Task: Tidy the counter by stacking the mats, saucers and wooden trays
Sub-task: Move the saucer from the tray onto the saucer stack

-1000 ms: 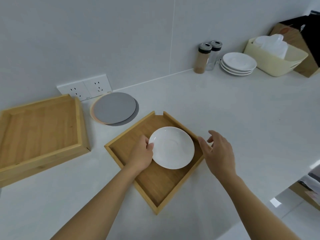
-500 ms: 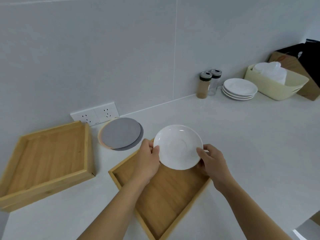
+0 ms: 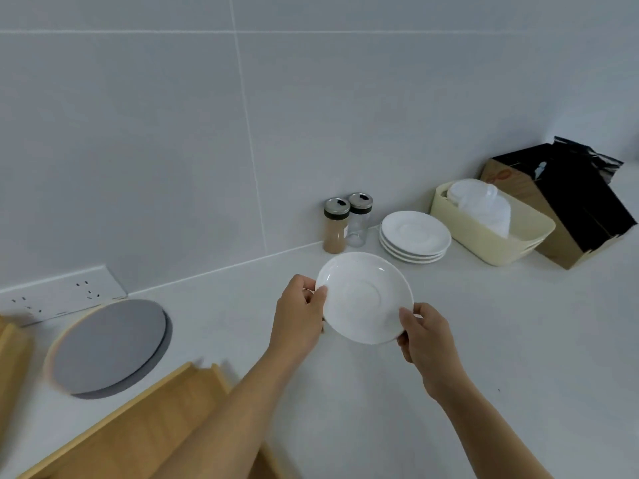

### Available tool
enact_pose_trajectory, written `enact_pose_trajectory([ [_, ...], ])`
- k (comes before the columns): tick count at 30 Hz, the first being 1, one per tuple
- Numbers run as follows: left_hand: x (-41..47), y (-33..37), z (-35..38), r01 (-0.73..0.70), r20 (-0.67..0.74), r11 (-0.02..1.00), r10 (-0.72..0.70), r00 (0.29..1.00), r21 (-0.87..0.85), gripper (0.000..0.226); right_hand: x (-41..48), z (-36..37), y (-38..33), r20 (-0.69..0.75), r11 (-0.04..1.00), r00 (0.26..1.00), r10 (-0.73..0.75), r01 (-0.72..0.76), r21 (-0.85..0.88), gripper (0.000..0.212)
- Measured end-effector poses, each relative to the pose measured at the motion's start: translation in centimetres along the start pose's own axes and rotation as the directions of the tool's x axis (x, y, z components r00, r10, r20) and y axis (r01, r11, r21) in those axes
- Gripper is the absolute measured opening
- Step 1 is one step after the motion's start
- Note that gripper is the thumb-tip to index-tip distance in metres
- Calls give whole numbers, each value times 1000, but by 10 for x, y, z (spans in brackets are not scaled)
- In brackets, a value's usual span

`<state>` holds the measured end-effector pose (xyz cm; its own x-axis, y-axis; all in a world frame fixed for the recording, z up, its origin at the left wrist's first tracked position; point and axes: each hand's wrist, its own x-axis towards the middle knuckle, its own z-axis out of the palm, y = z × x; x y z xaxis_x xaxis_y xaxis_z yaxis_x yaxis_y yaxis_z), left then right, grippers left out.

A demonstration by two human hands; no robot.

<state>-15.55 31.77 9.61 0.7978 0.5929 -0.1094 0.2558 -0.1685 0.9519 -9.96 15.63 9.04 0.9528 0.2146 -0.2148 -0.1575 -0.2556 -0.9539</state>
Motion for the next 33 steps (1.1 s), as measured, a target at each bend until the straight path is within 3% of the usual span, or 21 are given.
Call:
enact_pose_trajectory([
  [5,37,29,58,22,47,1000,-22,999,10,23,56,-40,0,-104,999,994,40,-37,33,16],
  [9,69,41,92,37,75,999,-36,997,-2,9,96,-56,-1,-141,993,984,106,-96,76,17],
  [12,97,46,116,58,108,998,-54,993,-32,10,130,-64,-3,-155,988,979,133,-120,93,16],
  [18,153,46,159,123,122,990,-114,986,-69,15,204,-75,0,-175,988,973,151,-150,20,27],
  [24,206,39,193,50,140,990,-68,988,130,12,269,-79,16,-235,983,957,167,-179,-30,14],
  [27,222,34,201,-40,131,954,0,991,298,22,287,-80,19,-255,980,951,177,-195,-47,15],
  [33,228,27,204,-49,107,909,6,994,414,23,292,-77,13,-241,970,961,135,-178,-167,24],
])
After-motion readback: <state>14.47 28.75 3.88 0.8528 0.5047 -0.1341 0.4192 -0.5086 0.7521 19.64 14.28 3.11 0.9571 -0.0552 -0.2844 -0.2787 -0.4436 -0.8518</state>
